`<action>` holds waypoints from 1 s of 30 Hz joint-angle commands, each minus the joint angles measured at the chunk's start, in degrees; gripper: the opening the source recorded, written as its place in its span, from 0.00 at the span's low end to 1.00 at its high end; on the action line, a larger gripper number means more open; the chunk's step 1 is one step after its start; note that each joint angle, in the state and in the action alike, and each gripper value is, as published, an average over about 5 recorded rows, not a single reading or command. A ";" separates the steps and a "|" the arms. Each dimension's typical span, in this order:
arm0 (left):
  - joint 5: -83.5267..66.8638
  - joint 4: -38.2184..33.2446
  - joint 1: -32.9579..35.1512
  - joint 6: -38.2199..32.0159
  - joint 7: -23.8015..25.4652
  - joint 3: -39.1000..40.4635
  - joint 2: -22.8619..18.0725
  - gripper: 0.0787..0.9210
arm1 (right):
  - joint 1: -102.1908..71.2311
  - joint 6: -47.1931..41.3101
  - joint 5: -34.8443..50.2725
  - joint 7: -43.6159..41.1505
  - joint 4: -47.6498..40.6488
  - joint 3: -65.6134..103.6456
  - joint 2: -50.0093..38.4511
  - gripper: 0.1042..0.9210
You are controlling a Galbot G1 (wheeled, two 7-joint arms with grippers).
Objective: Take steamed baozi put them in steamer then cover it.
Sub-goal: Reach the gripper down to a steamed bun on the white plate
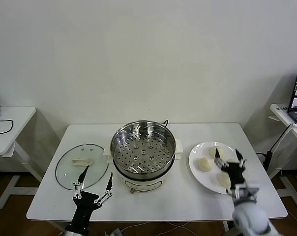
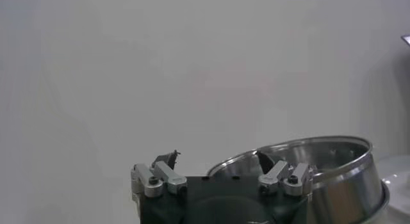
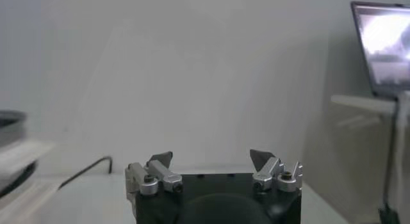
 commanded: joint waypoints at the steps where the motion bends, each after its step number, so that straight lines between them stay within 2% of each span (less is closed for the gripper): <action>1: 0.10 -1.57 0.48 0.05 -0.12 0.19 -0.23 0.88 | 29.53 -1.78 10.76 -12.42 -23.94 -15.74 -8.10 0.88; 6: 0.07 -2.00 0.73 0.07 -0.29 -0.11 -0.41 0.88 | 38.46 -2.77 7.40 -35.76 -31.76 -26.45 -12.15 0.88; 11: 0.06 -2.17 0.92 0.08 -0.38 -0.19 -0.58 0.88 | 50.20 -1.98 -3.69 -60.49 -41.73 -36.91 -12.97 0.88; 17: 0.06 -2.26 1.10 0.17 -0.46 -0.14 -0.91 0.88 | 59.85 0.85 -20.41 -81.57 -50.91 -43.95 -9.52 0.88; 24: 0.05 -2.45 1.32 0.23 -0.58 -0.57 -1.35 0.88 | 65.08 3.51 -40.29 -92.35 -54.00 -46.66 -4.18 0.88; 30: 0.01 -2.80 1.70 0.22 -0.66 -0.98 -1.77 0.88 | 66.42 5.82 -51.64 -93.75 -56.16 -47.99 0.96 0.88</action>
